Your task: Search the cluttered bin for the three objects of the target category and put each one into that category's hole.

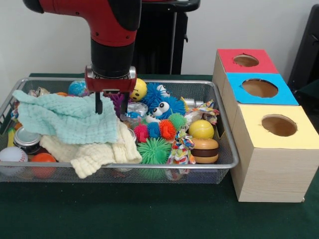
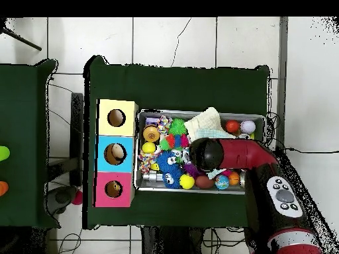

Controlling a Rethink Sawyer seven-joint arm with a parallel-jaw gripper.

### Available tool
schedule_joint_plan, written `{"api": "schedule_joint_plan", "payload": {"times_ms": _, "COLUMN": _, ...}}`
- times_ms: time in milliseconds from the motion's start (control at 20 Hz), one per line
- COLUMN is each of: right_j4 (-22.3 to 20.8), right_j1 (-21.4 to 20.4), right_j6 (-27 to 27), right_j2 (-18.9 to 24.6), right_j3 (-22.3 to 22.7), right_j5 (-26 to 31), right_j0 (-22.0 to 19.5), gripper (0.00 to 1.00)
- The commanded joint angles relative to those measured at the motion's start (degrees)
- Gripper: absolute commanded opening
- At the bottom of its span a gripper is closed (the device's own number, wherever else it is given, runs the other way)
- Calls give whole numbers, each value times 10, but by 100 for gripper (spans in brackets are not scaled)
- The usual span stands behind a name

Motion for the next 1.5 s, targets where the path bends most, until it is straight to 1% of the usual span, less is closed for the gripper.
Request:
{"api": "schedule_joint_plan", "payload": {"times_ms": 50, "right_j4": 21, "right_j1": 12, "right_j6": -8, "right_j2": 9, "right_j3": 22, "right_j5": 109, "right_j0": -12, "gripper": 100}}
{"api": "schedule_joint_plan", "payload": {"times_ms": 100, "right_j4": 18, "right_j1": 12, "right_j6": -15, "right_j2": 14, "right_j3": 23, "right_j5": 106, "right_j0": -16, "gripper": 100}}
{"api": "schedule_joint_plan", "payload": {"times_ms": 200, "right_j4": 4, "right_j1": 11, "right_j6": -24, "right_j2": 22, "right_j3": 24, "right_j5": 79, "right_j0": -24, "gripper": 100}}
{"api": "schedule_joint_plan", "payload": {"times_ms": 250, "right_j4": -2, "right_j1": 12, "right_j6": -26, "right_j2": 27, "right_j3": 26, "right_j5": 56, "right_j0": -29, "gripper": 100}}
{"api": "schedule_joint_plan", "payload": {"times_ms": 300, "right_j4": -17, "right_j1": 11, "right_j6": -34, "right_j2": 39, "right_j3": 28, "right_j5": 8, "right_j0": -38, "gripper": 100}}
{"api": "schedule_joint_plan", "payload": {"times_ms": 350, "right_j4": -28, "right_j1": 10, "right_j6": -44, "right_j2": 46, "right_j3": 27, "right_j5": -16, "right_j0": -42, "gripper": 100}}
{"api": "schedule_joint_plan", "payload": {"times_ms": 400, "right_j4": -49, "right_j1": 6, "right_j6": -62, "right_j2": 56, "right_j3": 26, "right_j5": -50, "right_j0": -46, "gripper": 100}}
{"api": "schedule_joint_plan", "payload": {"times_ms": 500, "right_j4": -66, "right_j1": 1, "right_j6": -73, "right_j2": 64, "right_j3": 25, "right_j5": -73, "right_j0": -49, "gripper": 100}}
{"api": "schedule_joint_plan", "payload": {"times_ms": 650, "right_j4": -73, "right_j1": -3, "right_j6": -56, "right_j2": 66, "right_j3": 29, "right_j5": -95, "right_j0": -53, "gripper": 100}}
{"api": "schedule_joint_plan", "payload": {"times_ms": 700, "right_j4": -76, "right_j1": -2, "right_j6": -46, "right_j2": 67, "right_j3": 33, "right_j5": -112, "right_j0": -57, "gripper": 100}}
{"api": "schedule_joint_plan", "payload": {"times_ms": 850, "right_j4": -83, "right_j1": 2, "right_j6": -45, "right_j2": 70, "right_j3": 29, "right_j5": -122, "right_j0": -57, "gripper": 100}}
{"api": "schedule_joint_plan", "payload": {"times_ms": 950, "right_j4": -83, "right_j1": 9, "right_j6": -27, "right_j2": 66, "right_j3": 24, "right_j5": -137, "right_j0": -54, "gripper": 100}}
{"api": "schedule_joint_plan", "payload": {"times_ms": 1000, "right_j4": -80, "right_j1": 14, "right_j6": -9, "right_j2": 57, "right_j3": 17, "right_j5": -139, "right_j0": -47, "gripper": 100}}
{"api": "schedule_joint_plan", "payload": {"times_ms": 1100, "right_j4": -76, "right_j1": 27, "right_j6": 9, "right_j2": 43, "right_j3": 7, "right_j5": -139, "right_j0": -36, "gripper": 100}}
{"api": "schedule_joint_plan", "payload": {"times_ms": 1250, "right_j4": -76, "right_j1": 49, "right_j6": 19, "right_j2": 28, "right_j3": -6, "right_j5": -126, "right_j0": -21, "gripper": 100}}
{"api": "schedule_joint_plan", "payload": {"times_ms": 1400, "right_j4": -67, "right_j1": 66, "right_j6": 48, "right_j2": 7, "right_j3": -13, "right_j5": -120, "right_j0": -6, "gripper": 100}}
{"api": "schedule_joint_plan", "payload": {"times_ms": 1500, "right_j4": -63, "right_j1": 71, "right_j6": 59, "right_j2": 2, "right_j3": -13, "right_j5": -132, "right_j0": -2, "gripper": 100}}
